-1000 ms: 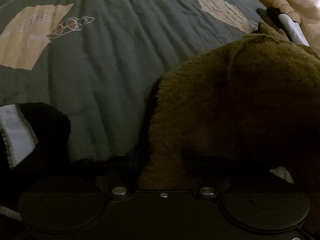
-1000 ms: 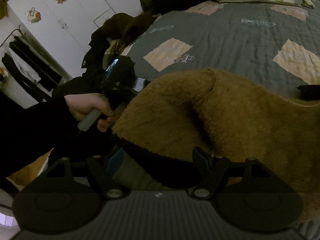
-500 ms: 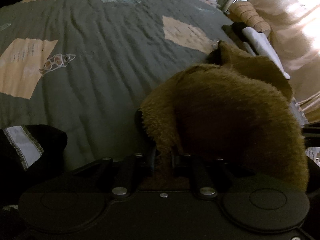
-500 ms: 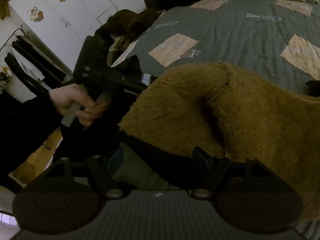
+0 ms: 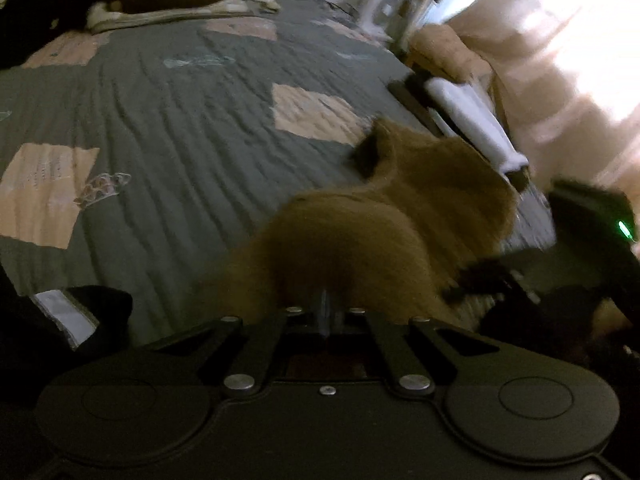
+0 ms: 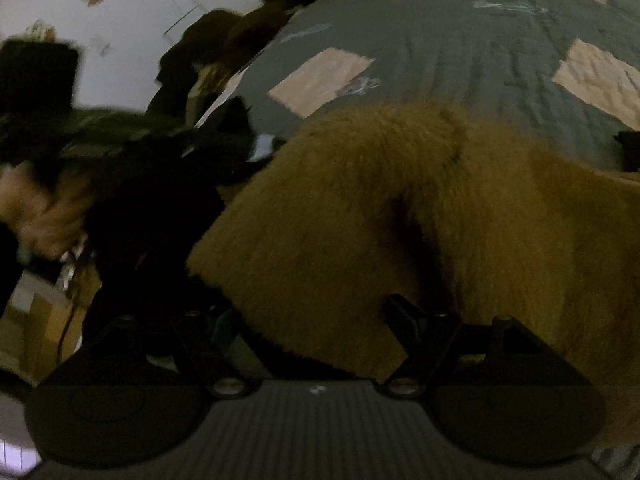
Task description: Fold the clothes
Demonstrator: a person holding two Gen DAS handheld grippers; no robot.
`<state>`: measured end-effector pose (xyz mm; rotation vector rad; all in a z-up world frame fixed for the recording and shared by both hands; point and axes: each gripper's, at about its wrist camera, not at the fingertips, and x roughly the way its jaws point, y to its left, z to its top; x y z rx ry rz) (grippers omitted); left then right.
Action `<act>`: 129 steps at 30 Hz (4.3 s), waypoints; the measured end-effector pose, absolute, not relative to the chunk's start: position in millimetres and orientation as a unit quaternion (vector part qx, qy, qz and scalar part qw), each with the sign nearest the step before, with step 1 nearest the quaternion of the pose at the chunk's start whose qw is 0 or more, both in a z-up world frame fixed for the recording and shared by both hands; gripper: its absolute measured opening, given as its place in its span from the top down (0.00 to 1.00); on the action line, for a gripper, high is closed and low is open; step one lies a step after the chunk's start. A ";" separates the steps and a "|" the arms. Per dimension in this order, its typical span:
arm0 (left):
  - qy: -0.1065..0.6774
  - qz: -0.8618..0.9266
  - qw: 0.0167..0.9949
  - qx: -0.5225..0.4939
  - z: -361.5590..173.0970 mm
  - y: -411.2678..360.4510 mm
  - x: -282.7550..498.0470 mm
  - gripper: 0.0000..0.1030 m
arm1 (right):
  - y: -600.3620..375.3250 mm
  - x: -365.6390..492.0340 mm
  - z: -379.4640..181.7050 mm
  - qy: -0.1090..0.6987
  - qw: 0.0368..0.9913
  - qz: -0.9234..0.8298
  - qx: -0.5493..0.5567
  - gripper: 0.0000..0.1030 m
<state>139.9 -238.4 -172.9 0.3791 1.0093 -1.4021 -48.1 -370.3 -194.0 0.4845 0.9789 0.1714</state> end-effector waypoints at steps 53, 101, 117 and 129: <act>0.516 -0.662 0.522 0.152 -240.5 -278.7 203.7 0.89 | -360.7 -56.5 -214.6 0.479 0.848 0.066 0.217 0.24; 0.508 -0.619 0.593 0.086 -257.8 -307.5 158.4 0.41 | -404.7 -67.4 -242.3 0.468 0.853 0.011 0.230 0.23; 0.492 -0.633 0.596 0.035 -226.1 -253.3 178.1 0.95 | -395.9 -70.2 -222.0 0.457 0.863 0.031 0.213 0.23; 0.417 -0.600 0.680 0.057 -176.5 -205.8 150.1 0.33 | -389.4 -70.0 -224.6 0.459 0.862 0.041 0.210 0.21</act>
